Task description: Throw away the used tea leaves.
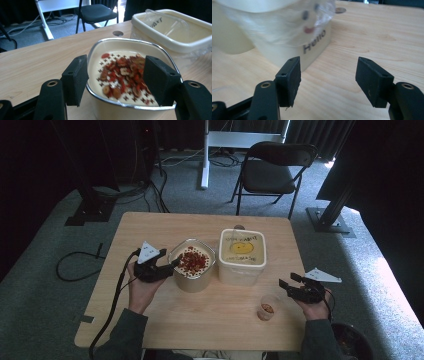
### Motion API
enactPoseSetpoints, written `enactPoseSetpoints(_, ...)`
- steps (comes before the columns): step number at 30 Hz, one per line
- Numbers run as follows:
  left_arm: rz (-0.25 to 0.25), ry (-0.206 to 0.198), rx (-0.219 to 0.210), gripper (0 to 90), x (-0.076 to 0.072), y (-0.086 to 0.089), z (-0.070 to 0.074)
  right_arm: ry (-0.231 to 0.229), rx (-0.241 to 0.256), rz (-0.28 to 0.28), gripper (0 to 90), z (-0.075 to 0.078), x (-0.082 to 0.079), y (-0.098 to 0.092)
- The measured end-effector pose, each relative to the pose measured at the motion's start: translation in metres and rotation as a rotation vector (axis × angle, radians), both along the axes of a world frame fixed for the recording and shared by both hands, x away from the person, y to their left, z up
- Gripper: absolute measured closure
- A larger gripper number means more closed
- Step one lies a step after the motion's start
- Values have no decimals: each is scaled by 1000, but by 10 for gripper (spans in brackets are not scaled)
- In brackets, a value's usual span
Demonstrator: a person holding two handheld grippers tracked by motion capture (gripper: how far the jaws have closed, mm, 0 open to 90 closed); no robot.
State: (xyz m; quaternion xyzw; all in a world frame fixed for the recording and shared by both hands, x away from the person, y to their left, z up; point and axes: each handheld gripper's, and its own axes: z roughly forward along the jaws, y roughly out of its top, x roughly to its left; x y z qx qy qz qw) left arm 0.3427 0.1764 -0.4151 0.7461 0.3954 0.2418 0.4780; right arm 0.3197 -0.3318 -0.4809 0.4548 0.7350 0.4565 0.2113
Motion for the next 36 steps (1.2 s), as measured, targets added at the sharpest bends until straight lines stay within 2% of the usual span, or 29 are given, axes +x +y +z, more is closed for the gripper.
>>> enactPoseSetpoints(5,-46,-14,-47,390,-22,-3,-7,-16,-49,28,425,5,-24,-1)
enactPoseSetpoints(9,-90,-23,-22,420,-36,-13,-13,-18,-111,42,494,0,-38,0)
enactPoseSetpoints(11,-125,-22,-40,436,-42,-18,-17,-13,-143,50,538,-5,-44,0)
enactPoseSetpoints(15,-194,-13,-41,436,-51,-32,-27,17,-177,108,583,-15,-55,1)
enactPoseSetpoints(19,-262,-8,-5,436,-56,-49,-39,44,-173,152,600,-26,-60,5)
enactPoseSetpoints(22,-273,-5,-5,434,-57,-51,-41,54,-179,158,590,-30,-60,10)
enactPoseSetpoints(23,-314,17,-6,434,-58,-61,-50,59,-170,167,586,-33,-61,14)
enactPoseSetpoints(26,-322,26,-6,434,-58,-64,-52,62,-163,177,583,-35,-61,17)
enactPoseSetpoints(27,-344,48,2,433,-58,-72,-60,67,-168,189,575,-36,-61,21)
enactPoseSetpoints(36,-430,114,12,394,-58,-94,-84,75,-169,263,566,-39,-52,48)
